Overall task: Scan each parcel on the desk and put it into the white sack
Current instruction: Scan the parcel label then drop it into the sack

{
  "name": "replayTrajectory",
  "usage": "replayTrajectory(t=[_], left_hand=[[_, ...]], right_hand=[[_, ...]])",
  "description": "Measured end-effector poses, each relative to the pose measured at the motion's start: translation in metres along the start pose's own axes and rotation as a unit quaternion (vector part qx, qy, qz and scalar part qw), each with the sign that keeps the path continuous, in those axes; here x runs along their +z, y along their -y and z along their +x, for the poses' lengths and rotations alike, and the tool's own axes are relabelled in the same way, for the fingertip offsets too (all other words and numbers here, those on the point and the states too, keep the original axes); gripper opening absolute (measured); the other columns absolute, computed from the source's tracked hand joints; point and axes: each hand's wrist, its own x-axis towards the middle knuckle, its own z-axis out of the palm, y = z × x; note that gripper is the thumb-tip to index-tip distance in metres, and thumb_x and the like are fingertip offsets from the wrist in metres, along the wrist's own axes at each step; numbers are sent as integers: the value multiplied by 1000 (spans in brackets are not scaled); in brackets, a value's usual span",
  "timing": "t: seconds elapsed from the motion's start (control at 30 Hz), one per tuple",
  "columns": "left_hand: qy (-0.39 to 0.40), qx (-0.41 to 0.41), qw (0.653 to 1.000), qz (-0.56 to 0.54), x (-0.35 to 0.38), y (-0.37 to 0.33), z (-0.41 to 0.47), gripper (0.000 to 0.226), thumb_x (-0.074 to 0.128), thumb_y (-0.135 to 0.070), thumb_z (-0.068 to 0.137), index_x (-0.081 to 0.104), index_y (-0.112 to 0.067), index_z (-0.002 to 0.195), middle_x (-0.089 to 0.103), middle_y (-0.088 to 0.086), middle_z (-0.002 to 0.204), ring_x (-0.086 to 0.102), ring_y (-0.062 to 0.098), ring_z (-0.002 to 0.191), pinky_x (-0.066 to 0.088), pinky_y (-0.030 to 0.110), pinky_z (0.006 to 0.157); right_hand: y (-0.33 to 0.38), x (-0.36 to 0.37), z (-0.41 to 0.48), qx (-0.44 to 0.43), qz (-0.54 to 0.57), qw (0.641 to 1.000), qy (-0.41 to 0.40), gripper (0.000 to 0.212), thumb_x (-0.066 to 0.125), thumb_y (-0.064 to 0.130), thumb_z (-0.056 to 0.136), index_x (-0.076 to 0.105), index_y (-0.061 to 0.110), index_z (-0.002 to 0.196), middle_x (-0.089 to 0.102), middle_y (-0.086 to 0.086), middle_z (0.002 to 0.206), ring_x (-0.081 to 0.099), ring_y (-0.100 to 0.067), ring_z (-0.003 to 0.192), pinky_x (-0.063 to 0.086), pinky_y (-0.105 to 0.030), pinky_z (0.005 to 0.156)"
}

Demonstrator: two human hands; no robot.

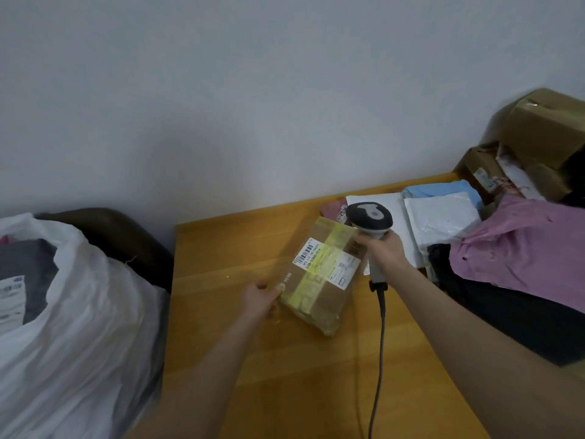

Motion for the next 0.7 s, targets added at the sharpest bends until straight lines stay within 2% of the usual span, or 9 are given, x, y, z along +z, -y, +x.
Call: replayTrajectory(t=[0.07, 0.17, 0.23, 0.3, 0.37, 0.47, 0.6, 0.7], left_hand=[[39, -61, 996, -46, 5, 8, -5, 65, 67, -40, 86, 42, 0, 130, 56, 14, 111, 65, 31, 81, 55, 38, 60], [69, -78, 991, -79, 3, 11, -2, 58, 61, -41, 90, 48, 5, 124, 61, 21, 105, 64, 32, 80, 57, 40, 62], [41, -62, 991, -114, -4, 8, 4, 48, 60, -34, 92, 51, 5, 118, 64, 22, 106, 65, 31, 76, 58, 43, 66], [-4, -51, 990, -133, -12, 7, 9, 40, 61, -33, 91, 55, 1, 111, 63, 18, 109, 64, 29, 81, 57, 42, 71], [-22, -66, 988, -141, -19, 11, 11, 48, 62, -36, 91, 52, 2, 119, 61, 15, 114, 60, 31, 93, 54, 43, 84], [17, -101, 983, -151, -21, 18, 3, 57, 60, -40, 91, 48, 2, 127, 58, 18, 117, 56, 32, 95, 52, 44, 86], [73, -97, 969, -217, -32, 28, -6, 52, 60, -46, 88, 48, -12, 125, 61, 13, 112, 60, 32, 97, 54, 42, 71], [87, -64, 970, -217, -51, 26, -12, 54, 65, -44, 85, 47, -18, 128, 60, 11, 116, 59, 31, 102, 53, 41, 76]], right_hand=[[5, 0, 9, 16, -25, 998, 51, 25, 75, 19, 81, 62, 12, 100, 67, -9, 97, 62, -25, 91, 54, -42, 87], [5, 0, 13, 31, -58, 991, 115, 16, 74, 14, 81, 63, 11, 91, 67, -11, 94, 63, -25, 89, 53, -43, 89], [-1, 0, 12, 33, -92, 988, 117, 17, 75, 16, 80, 65, 9, 91, 68, -10, 98, 63, -25, 95, 52, -42, 92], [-7, -3, 4, 43, -101, 987, 114, 27, 76, 19, 80, 66, 6, 101, 67, -10, 105, 62, -25, 100, 52, -39, 92], [-14, -4, -6, 64, -64, 987, 136, 27, 74, 18, 81, 64, 6, 104, 67, -10, 105, 62, -25, 100, 52, -32, 79], [-23, 3, -31, 96, 9, 981, 166, 17, 68, 12, 86, 60, 10, 101, 67, -5, 96, 63, -18, 90, 47, -22, 63], [-33, 12, -52, 94, 83, 981, 150, 20, 70, 11, 85, 59, 17, 100, 66, -4, 100, 60, -16, 94, 47, -25, 69], [-29, 9, -59, 93, 120, 980, 131, 21, 71, 11, 84, 60, 15, 102, 66, -5, 99, 61, -17, 93, 48, -27, 69]])
